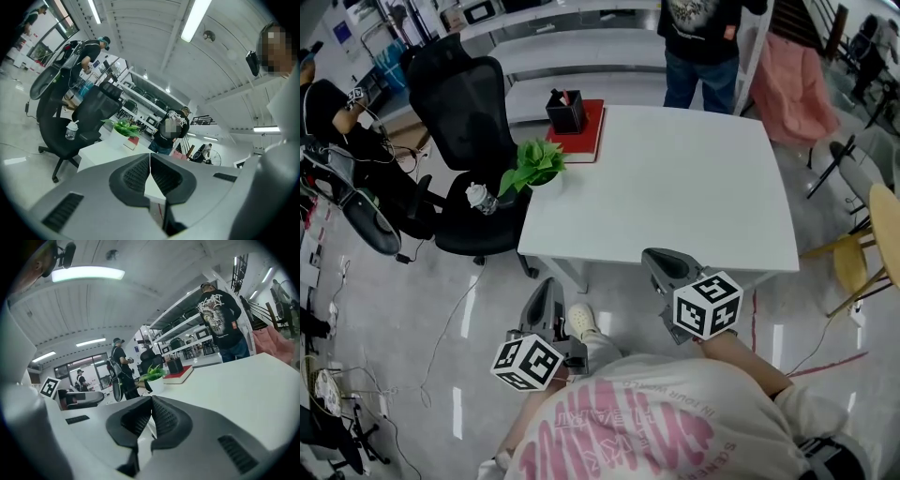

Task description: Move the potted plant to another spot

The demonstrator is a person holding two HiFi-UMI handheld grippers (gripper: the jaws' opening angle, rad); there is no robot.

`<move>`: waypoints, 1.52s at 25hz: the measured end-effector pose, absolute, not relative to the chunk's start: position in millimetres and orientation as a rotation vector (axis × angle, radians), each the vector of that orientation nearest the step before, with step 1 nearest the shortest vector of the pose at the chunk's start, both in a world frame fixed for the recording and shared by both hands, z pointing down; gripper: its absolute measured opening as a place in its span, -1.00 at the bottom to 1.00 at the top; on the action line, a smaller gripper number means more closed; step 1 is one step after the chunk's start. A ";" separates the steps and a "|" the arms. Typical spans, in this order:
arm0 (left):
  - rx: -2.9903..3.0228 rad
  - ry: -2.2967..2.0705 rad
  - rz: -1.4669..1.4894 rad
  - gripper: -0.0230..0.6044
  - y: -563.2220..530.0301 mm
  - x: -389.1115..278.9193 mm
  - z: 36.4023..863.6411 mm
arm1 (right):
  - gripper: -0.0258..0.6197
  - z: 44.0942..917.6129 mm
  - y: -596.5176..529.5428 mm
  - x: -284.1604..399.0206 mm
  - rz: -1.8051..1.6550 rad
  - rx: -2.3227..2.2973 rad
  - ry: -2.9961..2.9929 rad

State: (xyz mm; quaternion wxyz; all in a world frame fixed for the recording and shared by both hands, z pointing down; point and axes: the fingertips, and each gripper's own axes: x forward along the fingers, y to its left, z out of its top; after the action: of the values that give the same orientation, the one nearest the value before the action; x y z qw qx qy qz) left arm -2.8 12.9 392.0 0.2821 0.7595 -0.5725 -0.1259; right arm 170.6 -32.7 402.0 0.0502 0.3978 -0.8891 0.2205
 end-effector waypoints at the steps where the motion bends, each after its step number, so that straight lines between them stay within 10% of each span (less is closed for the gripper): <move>1: 2.037 -1.531 -0.331 -0.85 13.0 -0.8 392.9 | -0.87 404.6 -33.1 173.9 0.679 1.226 -2.689; 38: 2.050 -1.487 -0.226 -0.85 4.3 17.6 414.4 | -0.88 442.9 -34.4 204.0 0.767 1.322 -2.495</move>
State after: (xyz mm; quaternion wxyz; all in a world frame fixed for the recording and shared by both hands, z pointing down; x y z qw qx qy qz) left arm 17.6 4.3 414.4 0.2949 0.7705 -0.5587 -0.0849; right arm 204.0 -34.4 442.9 0.1076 0.4491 -0.8478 0.2606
